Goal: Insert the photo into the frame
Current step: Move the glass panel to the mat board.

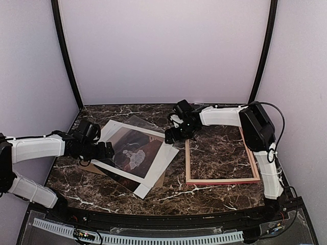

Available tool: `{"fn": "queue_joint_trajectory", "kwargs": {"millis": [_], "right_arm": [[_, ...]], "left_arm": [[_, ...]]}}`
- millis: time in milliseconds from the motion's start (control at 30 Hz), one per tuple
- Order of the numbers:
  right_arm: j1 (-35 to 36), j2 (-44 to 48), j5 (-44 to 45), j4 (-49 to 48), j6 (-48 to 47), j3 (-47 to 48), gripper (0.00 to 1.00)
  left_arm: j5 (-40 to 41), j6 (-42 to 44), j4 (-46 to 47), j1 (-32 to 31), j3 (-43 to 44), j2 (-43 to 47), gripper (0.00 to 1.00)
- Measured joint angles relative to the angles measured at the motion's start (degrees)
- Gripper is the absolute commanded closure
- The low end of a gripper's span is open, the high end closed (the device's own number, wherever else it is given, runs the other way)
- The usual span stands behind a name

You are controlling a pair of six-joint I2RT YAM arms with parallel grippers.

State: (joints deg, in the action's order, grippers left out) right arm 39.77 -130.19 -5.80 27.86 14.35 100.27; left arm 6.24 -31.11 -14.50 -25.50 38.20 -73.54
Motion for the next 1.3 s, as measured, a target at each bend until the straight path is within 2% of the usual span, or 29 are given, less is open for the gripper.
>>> {"fn": "queue_joint_trajectory", "kwargs": {"millis": [400, 800, 1033, 1300], "right_arm": [[0.3, 5.1, -5.0, -2.9, 1.7, -8.3, 0.2], [1.9, 11.7, -12.7, -8.5, 6.4, -20.1, 0.38], [2.5, 13.5, -15.5, -11.0, 9.2, -23.8, 0.4], [2.6, 12.7, -14.6, -10.1, 9.9, -21.5, 0.32]], "left_arm": [[-3.0, -3.6, 1.3, 0.0, -3.6, -0.8, 0.03], [-6.3, -6.5, 4.1, 0.0, -5.3, -1.1, 0.09], [-7.5, -8.7, 5.2, 0.1, -7.1, -0.1, 0.14], [-10.1, -11.0, 7.5, 0.2, -9.0, 1.5, 0.17]]}}
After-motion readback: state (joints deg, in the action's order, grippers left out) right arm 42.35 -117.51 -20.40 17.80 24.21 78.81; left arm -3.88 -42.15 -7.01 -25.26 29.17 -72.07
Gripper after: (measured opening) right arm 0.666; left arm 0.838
